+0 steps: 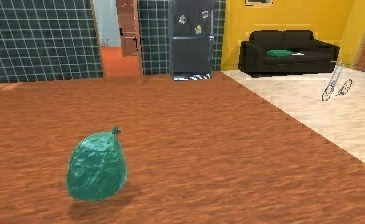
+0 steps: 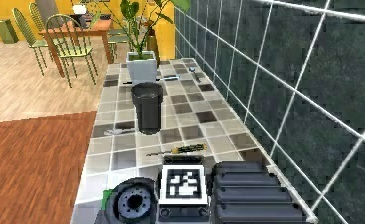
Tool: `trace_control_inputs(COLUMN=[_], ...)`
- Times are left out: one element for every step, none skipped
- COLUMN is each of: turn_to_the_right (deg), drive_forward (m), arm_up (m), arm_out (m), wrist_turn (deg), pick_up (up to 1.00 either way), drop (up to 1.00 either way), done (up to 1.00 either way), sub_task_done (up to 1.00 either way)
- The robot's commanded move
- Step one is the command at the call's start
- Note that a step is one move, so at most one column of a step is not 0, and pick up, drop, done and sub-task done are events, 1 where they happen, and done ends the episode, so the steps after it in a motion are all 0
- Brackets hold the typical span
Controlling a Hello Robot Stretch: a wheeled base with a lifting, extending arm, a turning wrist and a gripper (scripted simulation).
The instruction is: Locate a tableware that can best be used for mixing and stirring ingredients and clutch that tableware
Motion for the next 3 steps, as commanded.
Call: trace_control_inputs(turn_to_the_right=[0.0, 0.0, 0.0], drive_forward=[0.0, 0.0, 0.0], arm_up=[0.0, 0.0, 0.0], arm_out=[0.3, 0.0, 0.0], wrist_turn=[0.0, 45.0, 45.0], pick_up=[0.0, 0.0, 0.0], drop=[0.0, 0.0, 0.0], done=[0.0, 0.0, 0.0], sub_task_done=[0.0, 0.0, 0.0])
